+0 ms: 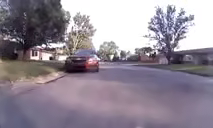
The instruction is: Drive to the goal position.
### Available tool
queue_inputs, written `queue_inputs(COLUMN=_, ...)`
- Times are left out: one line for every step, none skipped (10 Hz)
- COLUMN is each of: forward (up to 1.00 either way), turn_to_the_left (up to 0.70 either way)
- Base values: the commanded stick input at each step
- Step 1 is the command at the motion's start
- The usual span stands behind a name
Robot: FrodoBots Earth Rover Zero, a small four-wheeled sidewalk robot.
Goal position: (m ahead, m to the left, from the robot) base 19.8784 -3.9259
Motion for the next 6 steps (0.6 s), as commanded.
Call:
queue_inputs(forward=0.98, turn_to_the_left=0.00)
queue_inputs(forward=0.98, turn_to_the_left=0.00)
queue_inputs(forward=0.98, turn_to_the_left=0.00)
queue_inputs(forward=0.98, turn_to_the_left=0.00)
queue_inputs(forward=0.98, turn_to_the_left=0.00)
queue_inputs(forward=0.98, turn_to_the_left=0.00)
